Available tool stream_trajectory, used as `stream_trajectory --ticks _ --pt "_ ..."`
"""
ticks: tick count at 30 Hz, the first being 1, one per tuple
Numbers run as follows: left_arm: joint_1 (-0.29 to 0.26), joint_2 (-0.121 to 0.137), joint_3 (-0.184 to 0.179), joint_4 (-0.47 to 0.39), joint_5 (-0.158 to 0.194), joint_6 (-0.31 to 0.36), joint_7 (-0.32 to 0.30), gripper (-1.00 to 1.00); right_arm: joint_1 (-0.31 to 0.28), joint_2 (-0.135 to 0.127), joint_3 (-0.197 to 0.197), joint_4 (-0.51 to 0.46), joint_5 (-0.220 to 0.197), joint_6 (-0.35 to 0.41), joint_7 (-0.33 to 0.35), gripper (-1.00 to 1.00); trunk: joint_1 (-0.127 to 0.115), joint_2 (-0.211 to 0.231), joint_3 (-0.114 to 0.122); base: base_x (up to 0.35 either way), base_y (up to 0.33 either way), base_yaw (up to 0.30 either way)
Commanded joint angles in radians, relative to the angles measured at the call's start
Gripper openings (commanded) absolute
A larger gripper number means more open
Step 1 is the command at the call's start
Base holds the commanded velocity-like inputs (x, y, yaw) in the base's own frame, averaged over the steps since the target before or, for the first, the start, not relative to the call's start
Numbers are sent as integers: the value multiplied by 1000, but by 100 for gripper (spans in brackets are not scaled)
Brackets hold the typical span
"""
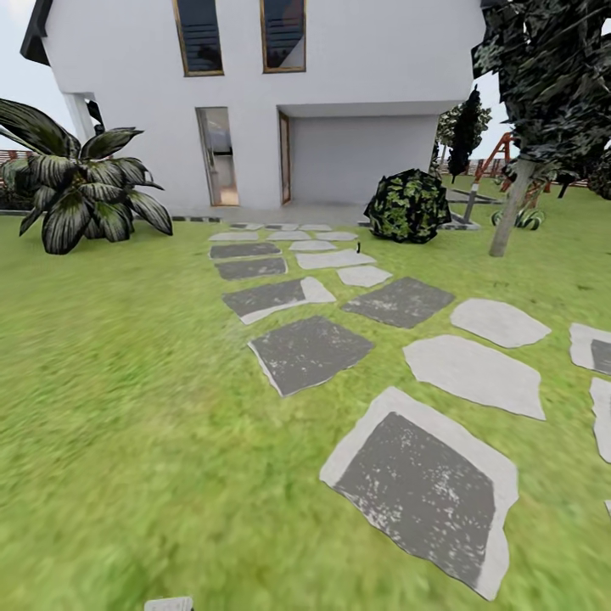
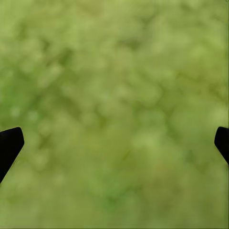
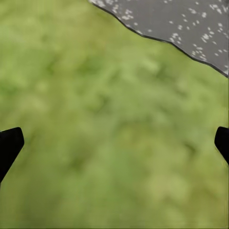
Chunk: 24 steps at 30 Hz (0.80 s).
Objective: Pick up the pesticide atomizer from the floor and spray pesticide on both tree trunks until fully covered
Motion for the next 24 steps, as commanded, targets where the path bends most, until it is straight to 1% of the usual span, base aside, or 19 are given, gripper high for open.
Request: stream_trajectory --ticks 1,24 --pt "0 0 0 0 0 0 0 100 0 0 0 0 0 0 0 100 0 0 0 343 0 0" --pt "0 0 0 0 0 0 0 100 0 0 0 0 0 0 0 100 0 0 0 343 0 0"
